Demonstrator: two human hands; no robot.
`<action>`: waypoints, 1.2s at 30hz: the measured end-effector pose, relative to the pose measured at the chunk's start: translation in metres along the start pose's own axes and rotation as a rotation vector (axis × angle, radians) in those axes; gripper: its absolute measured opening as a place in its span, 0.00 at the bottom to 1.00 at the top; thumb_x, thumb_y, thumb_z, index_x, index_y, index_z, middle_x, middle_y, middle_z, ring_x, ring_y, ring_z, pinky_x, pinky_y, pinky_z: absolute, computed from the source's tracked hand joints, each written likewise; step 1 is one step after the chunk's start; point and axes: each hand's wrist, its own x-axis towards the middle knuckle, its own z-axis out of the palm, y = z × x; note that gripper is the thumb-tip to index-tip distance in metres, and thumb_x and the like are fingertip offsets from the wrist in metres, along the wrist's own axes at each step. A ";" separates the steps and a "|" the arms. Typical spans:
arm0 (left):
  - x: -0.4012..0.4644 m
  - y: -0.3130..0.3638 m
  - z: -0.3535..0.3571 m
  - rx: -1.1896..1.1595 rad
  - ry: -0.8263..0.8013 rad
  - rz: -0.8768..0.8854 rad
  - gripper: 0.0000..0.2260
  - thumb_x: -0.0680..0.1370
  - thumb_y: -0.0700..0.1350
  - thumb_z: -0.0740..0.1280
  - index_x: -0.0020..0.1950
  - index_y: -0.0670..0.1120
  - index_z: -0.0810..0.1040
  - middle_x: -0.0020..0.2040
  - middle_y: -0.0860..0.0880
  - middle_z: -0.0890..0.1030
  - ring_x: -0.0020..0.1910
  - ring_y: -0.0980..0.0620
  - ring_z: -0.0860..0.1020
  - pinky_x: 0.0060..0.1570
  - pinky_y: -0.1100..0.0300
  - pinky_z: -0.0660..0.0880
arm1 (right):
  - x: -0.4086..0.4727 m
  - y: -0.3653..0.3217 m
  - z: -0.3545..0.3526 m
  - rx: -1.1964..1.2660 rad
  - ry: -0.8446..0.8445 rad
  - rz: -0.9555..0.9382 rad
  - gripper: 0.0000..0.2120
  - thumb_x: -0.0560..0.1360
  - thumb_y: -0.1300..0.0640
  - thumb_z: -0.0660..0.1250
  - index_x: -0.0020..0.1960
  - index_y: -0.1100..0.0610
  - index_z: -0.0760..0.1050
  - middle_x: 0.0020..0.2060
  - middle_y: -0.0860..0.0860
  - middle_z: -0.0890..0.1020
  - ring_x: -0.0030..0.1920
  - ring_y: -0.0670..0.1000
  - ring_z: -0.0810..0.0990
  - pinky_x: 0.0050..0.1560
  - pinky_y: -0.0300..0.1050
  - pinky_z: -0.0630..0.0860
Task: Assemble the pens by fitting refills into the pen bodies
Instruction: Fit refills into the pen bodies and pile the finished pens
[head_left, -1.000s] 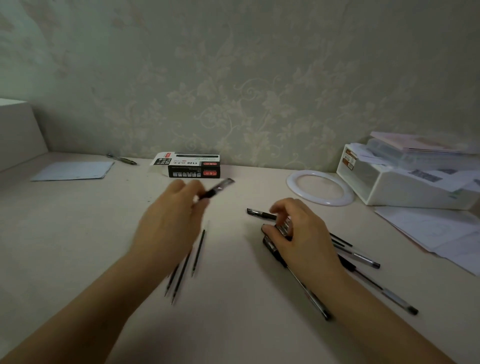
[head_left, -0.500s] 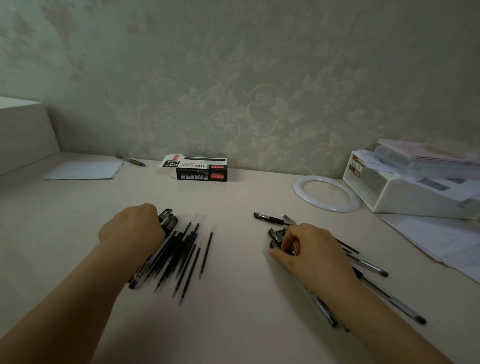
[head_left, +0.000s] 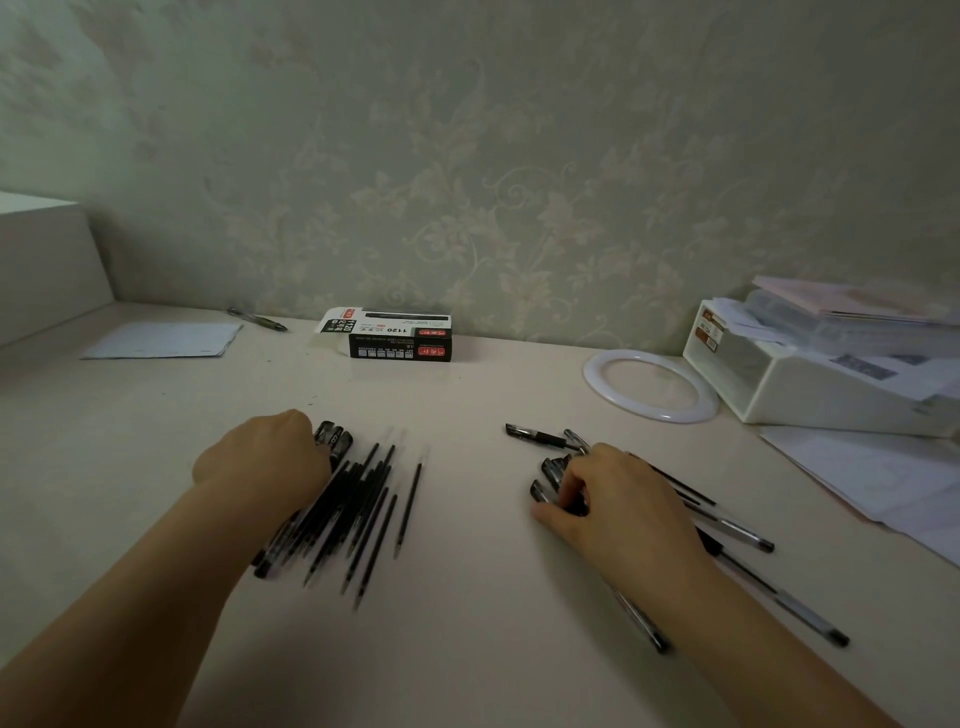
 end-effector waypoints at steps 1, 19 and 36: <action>-0.001 0.001 0.000 -0.001 0.007 -0.003 0.10 0.80 0.52 0.58 0.47 0.46 0.67 0.39 0.49 0.69 0.45 0.46 0.72 0.43 0.55 0.69 | 0.000 -0.001 0.000 -0.008 -0.001 -0.009 0.13 0.74 0.42 0.68 0.39 0.51 0.78 0.40 0.45 0.75 0.41 0.46 0.75 0.39 0.41 0.67; -0.064 0.082 0.019 -0.930 -0.130 0.633 0.24 0.71 0.71 0.53 0.48 0.55 0.76 0.39 0.55 0.81 0.36 0.60 0.78 0.37 0.65 0.73 | 0.009 -0.009 -0.024 1.049 -0.172 0.350 0.15 0.76 0.47 0.68 0.46 0.60 0.80 0.30 0.50 0.79 0.29 0.46 0.75 0.34 0.40 0.73; -0.067 0.092 0.007 -0.268 0.154 0.943 0.08 0.81 0.55 0.52 0.45 0.55 0.66 0.40 0.57 0.70 0.36 0.56 0.70 0.34 0.58 0.67 | -0.006 0.009 -0.003 0.872 -0.016 -0.153 0.07 0.80 0.54 0.64 0.50 0.54 0.80 0.35 0.48 0.82 0.34 0.44 0.79 0.38 0.34 0.74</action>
